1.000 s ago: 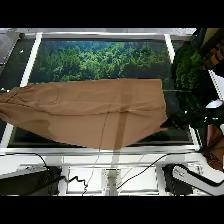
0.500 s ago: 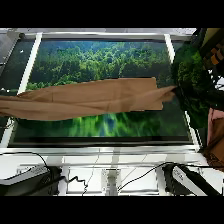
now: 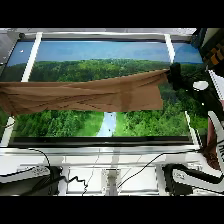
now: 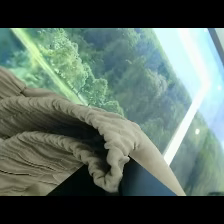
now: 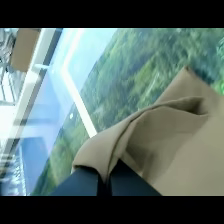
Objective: Fold the clothes and pants, and hang the long-sleeved shirts on hangers.
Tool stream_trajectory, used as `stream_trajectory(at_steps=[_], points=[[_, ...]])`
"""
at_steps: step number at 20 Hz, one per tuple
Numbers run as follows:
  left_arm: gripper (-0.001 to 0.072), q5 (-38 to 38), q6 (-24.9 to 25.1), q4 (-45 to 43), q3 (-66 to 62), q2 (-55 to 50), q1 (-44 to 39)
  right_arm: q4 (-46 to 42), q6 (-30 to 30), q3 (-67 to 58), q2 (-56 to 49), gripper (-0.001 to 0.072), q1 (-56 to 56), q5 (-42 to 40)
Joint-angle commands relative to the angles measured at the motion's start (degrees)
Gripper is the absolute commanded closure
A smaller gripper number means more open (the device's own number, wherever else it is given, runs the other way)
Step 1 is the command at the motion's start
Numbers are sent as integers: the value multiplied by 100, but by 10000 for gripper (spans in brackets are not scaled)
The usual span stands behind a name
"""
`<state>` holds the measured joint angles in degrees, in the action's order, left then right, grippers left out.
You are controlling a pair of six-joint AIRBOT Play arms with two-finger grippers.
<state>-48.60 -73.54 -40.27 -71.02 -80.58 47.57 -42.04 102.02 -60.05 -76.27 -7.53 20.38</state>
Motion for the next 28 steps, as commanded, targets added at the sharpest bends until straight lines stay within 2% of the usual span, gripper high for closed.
stream_trajectory(at_steps=[1, 4, 6, 10, 15, 17, 19, 21, 24, 26, 28], points=[[680, 264, -208, 2, -7, -37, -66, -1047, 271, -387, -221, 697, -33, 289], [680, -72, -186, -114, -7, 68, -52, -1808, 247, -822, -208, 697, -232, 1707], [680, -308, -188, -555, -7, 205, -44, -2103, 11, -1119, -203, 697, -321, 2782], [681, -293, -192, -1300, -9, 629, -22, -2358, -1233, -1655, -125, 697, -319, 4758], [683, -291, -216, -1338, -48, 671, -57, -2684, -1482, -1818, -129, 697, -319, 6135], [684, -439, -319, -1738, -299, 669, -55, -2966, -1631, -1910, -129, 697, -319, 6835], [684, -748, -369, -2317, -636, 669, -81, -3204, -1631, -2041, -129, 697, -319, 7158], [684, -1003, -398, -2734, -793, 664, -111, -3230, -1631, -2090, -138, 697, -319, 7077], [684, -1541, -990, -3657, -793, 413, -221, -3359, -1620, -2090, -372, 697, -315, 7243], [683, -1648, -1054, -3650, -793, 111, -317, -3348, -1620, -2090, -647, 697, -315, 7219], [683, -1434, -1158, -3283, -793, -221, -490, -3252, -1587, -2090, -966, 697, -315, 6802]])
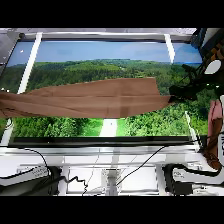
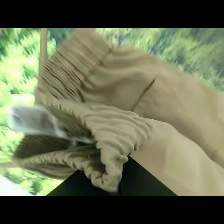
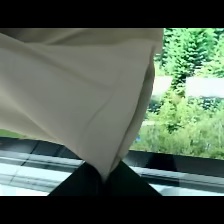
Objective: Fold the clothes and pants, and hang the long-sleeved shirts on hangers.
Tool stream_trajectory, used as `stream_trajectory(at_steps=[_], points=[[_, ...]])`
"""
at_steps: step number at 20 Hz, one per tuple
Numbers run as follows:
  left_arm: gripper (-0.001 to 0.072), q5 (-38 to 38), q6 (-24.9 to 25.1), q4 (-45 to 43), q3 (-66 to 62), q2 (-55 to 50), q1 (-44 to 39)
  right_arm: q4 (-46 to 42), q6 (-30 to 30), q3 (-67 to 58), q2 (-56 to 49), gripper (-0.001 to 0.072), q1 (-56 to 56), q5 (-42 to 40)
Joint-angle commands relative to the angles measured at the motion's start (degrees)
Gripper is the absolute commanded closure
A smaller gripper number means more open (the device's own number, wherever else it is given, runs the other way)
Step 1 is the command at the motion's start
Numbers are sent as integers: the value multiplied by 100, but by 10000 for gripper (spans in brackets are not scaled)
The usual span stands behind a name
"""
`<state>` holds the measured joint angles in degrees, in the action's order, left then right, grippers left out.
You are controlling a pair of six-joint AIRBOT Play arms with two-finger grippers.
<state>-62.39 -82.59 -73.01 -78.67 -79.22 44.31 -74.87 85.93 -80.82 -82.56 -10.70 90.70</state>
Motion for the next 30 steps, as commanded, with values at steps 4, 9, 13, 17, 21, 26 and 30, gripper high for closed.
stream_trajectory(at_steps=[4, 9, 13, 17, 21, 26, 30], points=[[681, 730, -710, 361, -28, -850, -566, 737, 459, -63, -914, 697, 2, -1829], [681, 2074, -708, 999, -28, -892, -793, 1342, 1233, -278, -1012, 697, 2, -4634], [680, 2476, -981, 1019, -26, -1067, -817, 1307, 1714, -275, -1226, 697, 4, -5388], [678, 2173, -979, 1056, -26, -1416, -898, 1342, 1714, -273, -1620, 696, 101, -5359], [621, 2164, -957, 1071, -28, -1432, -922, 1346, 1711, -291, -1558, 697, 98, -5182], [150, 2098, -833, 1075, -31, -1392, -933, 1040, 1637, -393, -1250, 696, 98, -4492], [151, 1816, -254, 1060, -31, -1075, -907, 946, 1637, -404, -1082, 696, 98, -4356]])
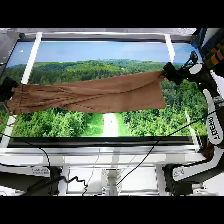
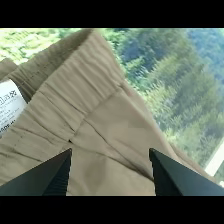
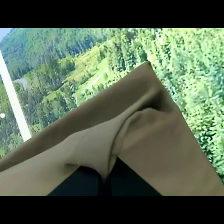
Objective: Fold the clothes and pants, and hang the long-sleeved shirts on hangers.
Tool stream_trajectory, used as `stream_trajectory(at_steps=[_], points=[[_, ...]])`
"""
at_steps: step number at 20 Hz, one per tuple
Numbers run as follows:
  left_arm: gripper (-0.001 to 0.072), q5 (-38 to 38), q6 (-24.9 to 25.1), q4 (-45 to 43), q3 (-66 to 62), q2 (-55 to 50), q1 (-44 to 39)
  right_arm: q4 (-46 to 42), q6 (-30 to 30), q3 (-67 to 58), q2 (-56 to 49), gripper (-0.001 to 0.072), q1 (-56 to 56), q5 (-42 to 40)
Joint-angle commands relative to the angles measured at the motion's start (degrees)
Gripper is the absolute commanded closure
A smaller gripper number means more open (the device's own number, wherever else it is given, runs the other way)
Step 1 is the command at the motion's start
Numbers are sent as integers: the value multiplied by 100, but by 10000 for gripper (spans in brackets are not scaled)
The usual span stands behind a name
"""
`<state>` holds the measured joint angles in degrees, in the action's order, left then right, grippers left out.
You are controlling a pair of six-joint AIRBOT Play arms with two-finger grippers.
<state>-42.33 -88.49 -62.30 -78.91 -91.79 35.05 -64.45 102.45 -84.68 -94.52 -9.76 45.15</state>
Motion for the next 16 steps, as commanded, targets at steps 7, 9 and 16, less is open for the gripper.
stream_trajectory(at_steps=[7, 9, 16], points=[[151, -323, 1147, -22, -7, 1534, 483, -74, -1338, -256, 737, 696, 4, 3254], [151, -317, 1145, -22, -4, 1801, 658, -76, -1517, -365, 1034, 696, 4, 3960], [151, -323, 1143, -20, -4, 1961, 933, -90, -1853, -424, 2426, 698, 4, 5302]])
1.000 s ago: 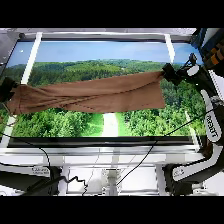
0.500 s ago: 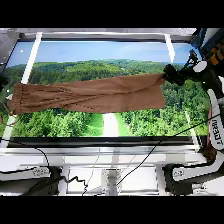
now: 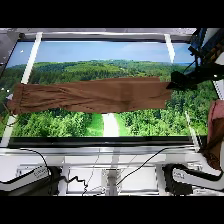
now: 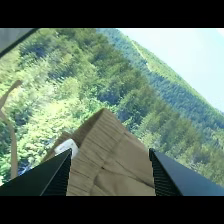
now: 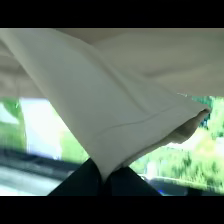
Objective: Fold the clothes and pants, and hang the long-sleeved shirts on hangers.
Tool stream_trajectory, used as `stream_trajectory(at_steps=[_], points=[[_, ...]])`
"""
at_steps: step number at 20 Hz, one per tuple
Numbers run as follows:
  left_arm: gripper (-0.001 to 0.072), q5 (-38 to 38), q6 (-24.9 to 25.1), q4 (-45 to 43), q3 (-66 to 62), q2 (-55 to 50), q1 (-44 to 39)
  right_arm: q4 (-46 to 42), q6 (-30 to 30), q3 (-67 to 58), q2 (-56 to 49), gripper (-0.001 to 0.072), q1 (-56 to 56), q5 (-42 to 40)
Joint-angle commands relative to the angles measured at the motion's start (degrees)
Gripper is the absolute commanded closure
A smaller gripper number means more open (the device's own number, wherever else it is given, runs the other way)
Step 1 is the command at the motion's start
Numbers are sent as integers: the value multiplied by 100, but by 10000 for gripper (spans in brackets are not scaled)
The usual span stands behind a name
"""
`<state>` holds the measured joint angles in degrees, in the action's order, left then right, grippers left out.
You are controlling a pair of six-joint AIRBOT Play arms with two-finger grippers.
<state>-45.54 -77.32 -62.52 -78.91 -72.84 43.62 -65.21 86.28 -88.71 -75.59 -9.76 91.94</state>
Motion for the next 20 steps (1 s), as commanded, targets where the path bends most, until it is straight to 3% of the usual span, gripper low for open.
stream_trajectory(at_steps=[1, 5, 12, 13, 15, 16, 20], points=[[152, -2, 26, 2, -4, 66, 63, -92, -299, -20, 640, 699, 4, 616], [152, -33, 26, 2, -2, 59, 66, -413, -345, 249, 334, 700, 4, -72], [152, -61, 22, 7, -2, -42, 63, -44, -79, 424, -2081, 697, 11, -1331], [152, -61, 22, 7, -2, -55, 63, -35, 0, 424, -2251, 658, 11, -1628], [152, -61, 24, 7, -2, -63, 66, -50, 24, 424, -2352, 377, 11, -2247], [152, -61, 22, 7, -2, -66, 66, -74, 24, 411, -2317, 338, 11, -2559], [152, -61, 24, 4, -2, -66, 66, -732, 330, 4, -2299, 336, -46, -2695]])
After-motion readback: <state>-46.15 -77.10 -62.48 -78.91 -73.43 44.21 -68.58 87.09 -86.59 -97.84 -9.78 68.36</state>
